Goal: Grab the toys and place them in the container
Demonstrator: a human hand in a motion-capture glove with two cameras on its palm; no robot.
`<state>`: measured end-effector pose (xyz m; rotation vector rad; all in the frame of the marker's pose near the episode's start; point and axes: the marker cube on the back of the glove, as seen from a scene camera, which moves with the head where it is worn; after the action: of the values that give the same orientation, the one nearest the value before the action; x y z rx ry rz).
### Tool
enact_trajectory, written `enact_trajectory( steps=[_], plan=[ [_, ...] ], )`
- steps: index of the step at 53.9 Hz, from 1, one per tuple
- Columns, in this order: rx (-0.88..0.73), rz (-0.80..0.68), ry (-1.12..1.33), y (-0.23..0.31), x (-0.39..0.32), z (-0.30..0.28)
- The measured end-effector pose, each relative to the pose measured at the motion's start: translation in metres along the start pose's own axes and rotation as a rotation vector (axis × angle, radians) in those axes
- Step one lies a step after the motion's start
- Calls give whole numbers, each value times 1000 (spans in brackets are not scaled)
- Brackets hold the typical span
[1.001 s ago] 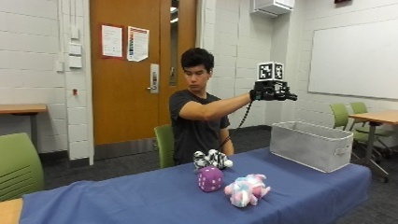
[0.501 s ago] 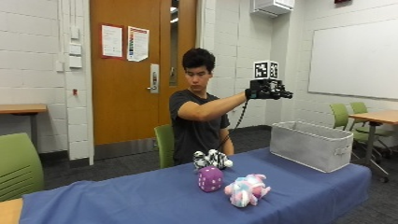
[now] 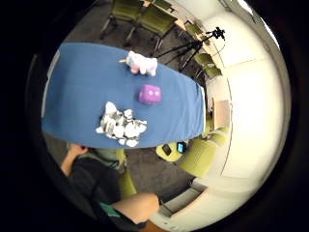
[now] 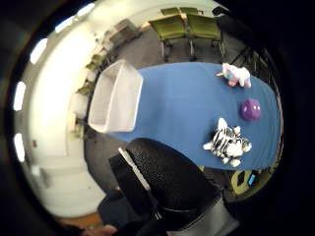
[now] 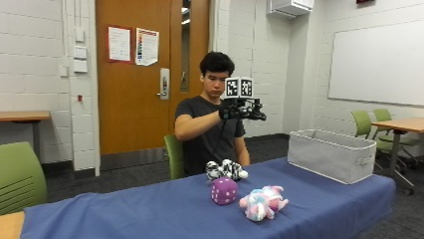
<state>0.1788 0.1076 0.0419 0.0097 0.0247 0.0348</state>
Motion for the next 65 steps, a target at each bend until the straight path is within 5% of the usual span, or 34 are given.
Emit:
enact_trajectory(
  steps=[32, 58, 65],
  plan=[
    [-164, 43, -134, 55, 61, 206],
    [-143, 24, -72, 73, 63, 224],
    [-30, -28, -46, 69, 59, 219]
  ],
)
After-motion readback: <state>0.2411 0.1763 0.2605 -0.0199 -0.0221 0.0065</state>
